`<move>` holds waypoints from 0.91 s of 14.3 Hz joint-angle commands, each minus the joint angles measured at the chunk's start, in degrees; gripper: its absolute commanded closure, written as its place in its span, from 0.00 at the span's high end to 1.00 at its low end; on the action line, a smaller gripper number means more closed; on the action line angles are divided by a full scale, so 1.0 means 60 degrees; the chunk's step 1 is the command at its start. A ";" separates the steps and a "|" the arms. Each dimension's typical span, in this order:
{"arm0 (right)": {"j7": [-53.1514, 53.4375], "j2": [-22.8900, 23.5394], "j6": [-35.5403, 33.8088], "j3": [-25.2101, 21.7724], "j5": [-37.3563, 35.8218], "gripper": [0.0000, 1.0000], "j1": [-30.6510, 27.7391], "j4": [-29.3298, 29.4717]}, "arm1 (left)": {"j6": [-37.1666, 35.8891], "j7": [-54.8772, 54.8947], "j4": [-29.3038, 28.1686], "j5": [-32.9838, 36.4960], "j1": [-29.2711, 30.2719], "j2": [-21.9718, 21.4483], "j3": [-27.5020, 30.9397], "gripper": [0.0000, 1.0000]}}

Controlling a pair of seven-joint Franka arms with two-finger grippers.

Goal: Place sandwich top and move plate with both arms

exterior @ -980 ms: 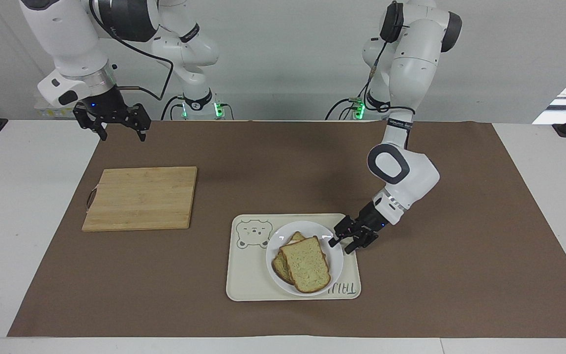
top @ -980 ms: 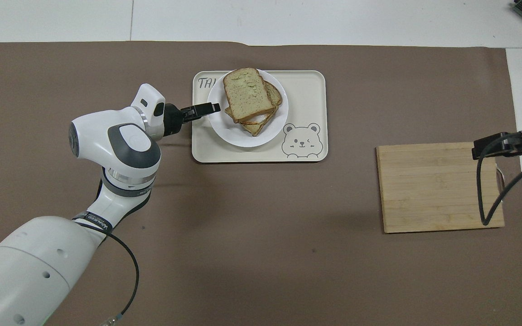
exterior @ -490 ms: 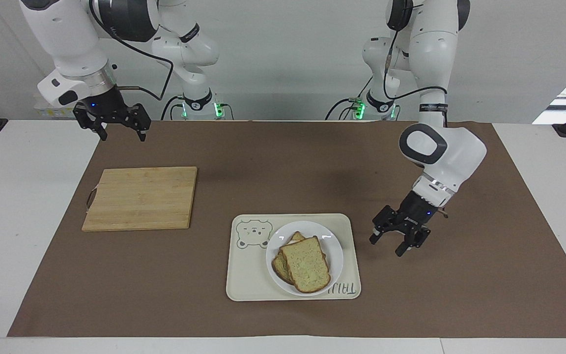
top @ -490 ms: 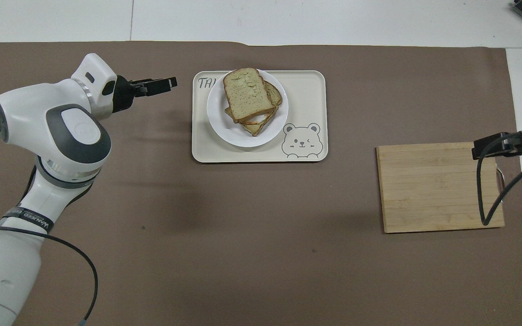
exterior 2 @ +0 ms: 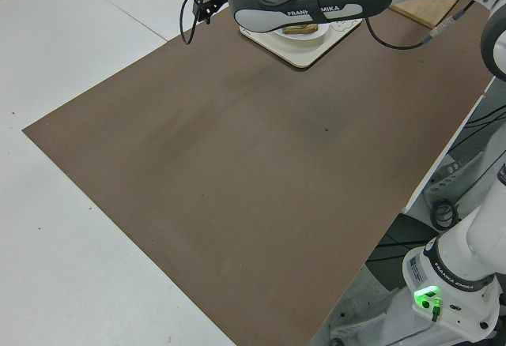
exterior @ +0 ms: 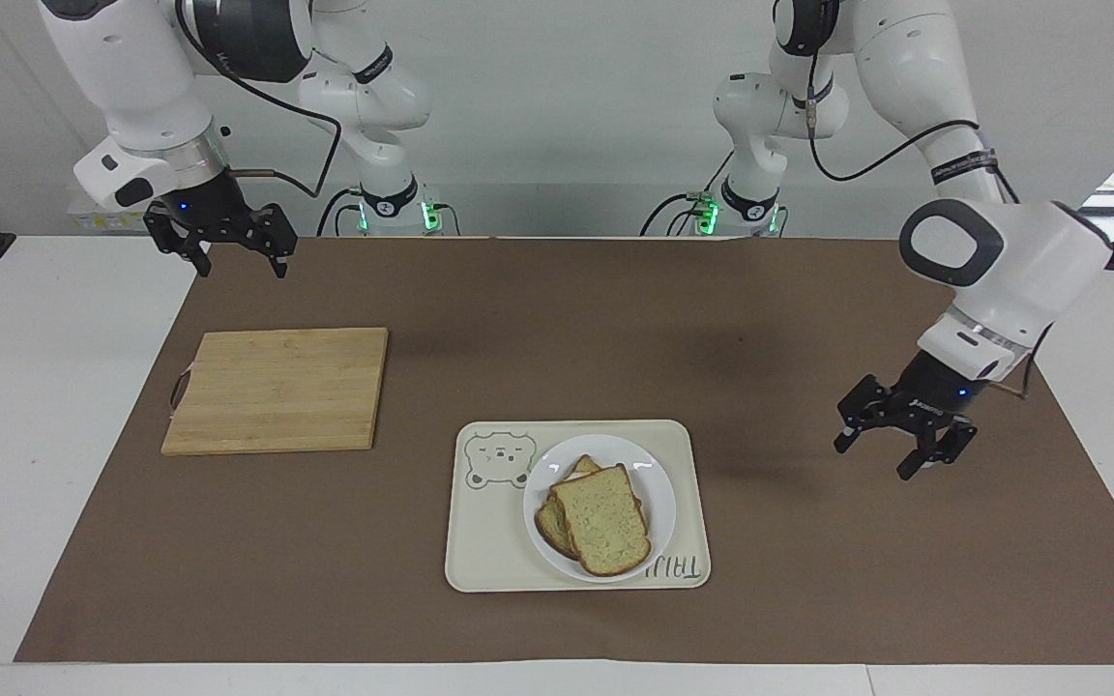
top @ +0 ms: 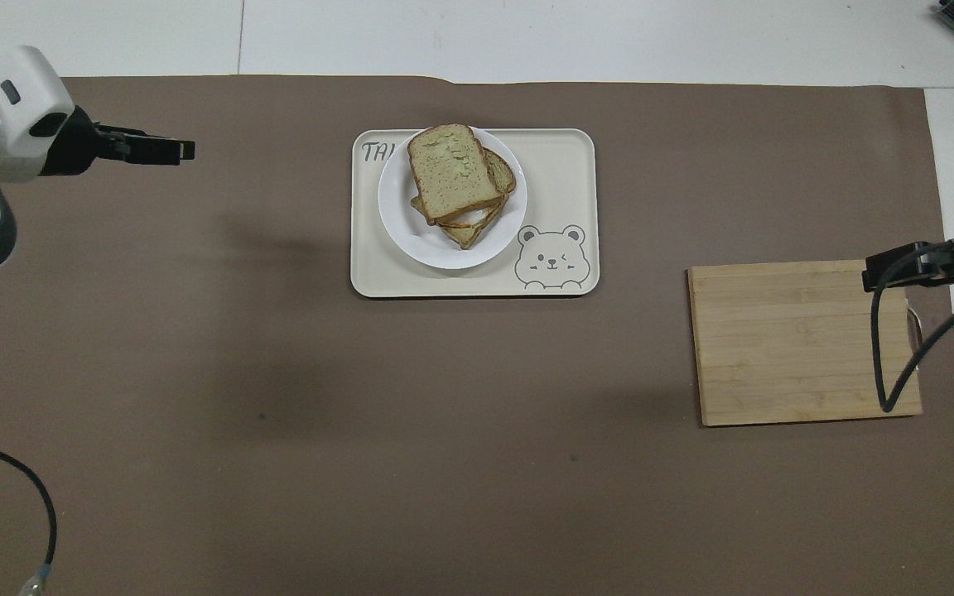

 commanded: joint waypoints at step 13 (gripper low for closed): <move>0.0144 0.0135 -0.0198 0.0056 -0.0060 1.00 -0.0033 0.0234 | -0.6051 -0.1935 0.2168 0.4305 -0.0091 -0.2793 0.0603 1.00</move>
